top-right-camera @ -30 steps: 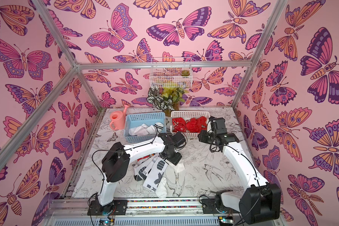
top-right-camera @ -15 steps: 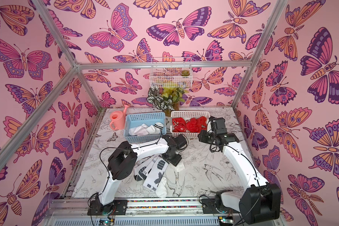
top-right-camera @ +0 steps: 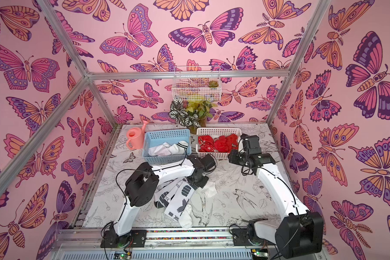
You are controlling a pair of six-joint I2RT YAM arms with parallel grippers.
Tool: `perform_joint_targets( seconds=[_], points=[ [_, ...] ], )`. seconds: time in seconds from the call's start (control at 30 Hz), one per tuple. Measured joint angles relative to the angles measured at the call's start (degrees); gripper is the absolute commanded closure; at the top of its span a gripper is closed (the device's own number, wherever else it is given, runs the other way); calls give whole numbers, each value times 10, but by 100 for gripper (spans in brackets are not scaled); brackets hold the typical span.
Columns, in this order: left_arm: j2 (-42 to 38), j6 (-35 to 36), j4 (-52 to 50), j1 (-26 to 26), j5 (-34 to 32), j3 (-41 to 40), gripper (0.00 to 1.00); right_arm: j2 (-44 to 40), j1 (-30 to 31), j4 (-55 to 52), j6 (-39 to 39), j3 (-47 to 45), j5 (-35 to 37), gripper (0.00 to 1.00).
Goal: Sort the socks into the basket by color
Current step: Pick up the sock at the center of the board.
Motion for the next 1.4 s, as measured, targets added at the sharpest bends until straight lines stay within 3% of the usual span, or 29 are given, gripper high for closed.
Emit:
perform_joint_targets(
  seconds=[0.13, 0.4, 0.73, 1.07, 1.4],
  points=[
    [0, -1, 0, 0, -11, 5, 89, 0, 0, 0, 0, 0, 0, 53],
    [2, 3, 9, 0, -43, 16, 51, -3, 0, 0, 0, 0, 2, 53],
    [3, 14, 11, 0, -64, 23, 41, -3, 0, 0, 0, 0, 2, 53],
    [21, 15, 14, 5, -11, 28, 48, -9, 0, -1, 0, 0, 15, 53],
    [24, 13, 14, 18, -6, 32, 90, -10, 0, -5, 0, 0, 23, 53]
  ],
)
